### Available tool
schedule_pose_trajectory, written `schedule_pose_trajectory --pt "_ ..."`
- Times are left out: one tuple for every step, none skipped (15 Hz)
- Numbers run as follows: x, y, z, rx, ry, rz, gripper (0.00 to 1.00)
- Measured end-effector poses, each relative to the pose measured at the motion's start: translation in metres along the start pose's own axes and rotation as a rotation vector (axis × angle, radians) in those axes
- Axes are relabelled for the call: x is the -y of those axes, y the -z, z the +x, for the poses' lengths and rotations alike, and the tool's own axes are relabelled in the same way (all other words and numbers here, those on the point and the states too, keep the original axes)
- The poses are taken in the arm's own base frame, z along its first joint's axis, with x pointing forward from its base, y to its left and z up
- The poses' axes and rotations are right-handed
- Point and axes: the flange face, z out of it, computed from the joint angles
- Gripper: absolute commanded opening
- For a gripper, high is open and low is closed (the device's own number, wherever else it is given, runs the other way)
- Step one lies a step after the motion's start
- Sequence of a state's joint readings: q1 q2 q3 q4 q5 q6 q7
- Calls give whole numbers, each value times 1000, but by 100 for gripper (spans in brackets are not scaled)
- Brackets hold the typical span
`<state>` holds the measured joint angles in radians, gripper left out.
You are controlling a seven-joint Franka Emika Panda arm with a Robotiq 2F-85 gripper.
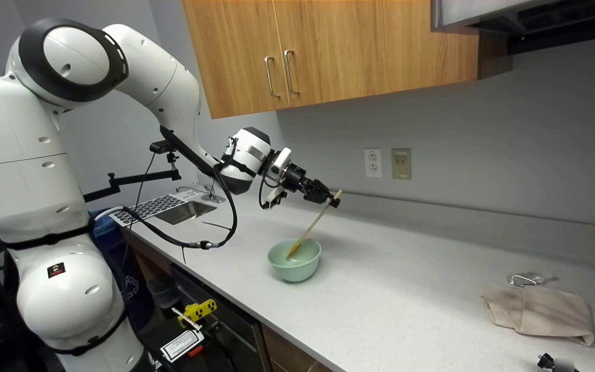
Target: Use the wooden cooking stick to stir the contents of the green bowl
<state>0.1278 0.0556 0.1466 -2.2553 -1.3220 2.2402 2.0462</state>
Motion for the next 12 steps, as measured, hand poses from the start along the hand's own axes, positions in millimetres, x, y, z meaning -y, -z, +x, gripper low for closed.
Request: schedule_pose_trajectory --pt "-1 -1 2 5 -4 -5 4" --pt "-3 -3 2 9 -7 -12 4" --pt "-4 -6 2 11 -7 -17 4" --pt "-6 -8 2 12 -7 -23 4" --pt "-7 -11 2 14 -7 -29 4" --pt "-9 -14 1 16 -6 -35 4" --pt "-10 -17 -1 20 -4 -42 4" --pt "-11 -21 -4 24 0 -49 4" --pt "-13 -24 -7 28 5 -56 4" --pt "-14 -27 -11 34 10 -63 4" --pt "-16 -30 -15 43 14 -71 4" --pt "-17 -32 -19 57 17 -80 4"
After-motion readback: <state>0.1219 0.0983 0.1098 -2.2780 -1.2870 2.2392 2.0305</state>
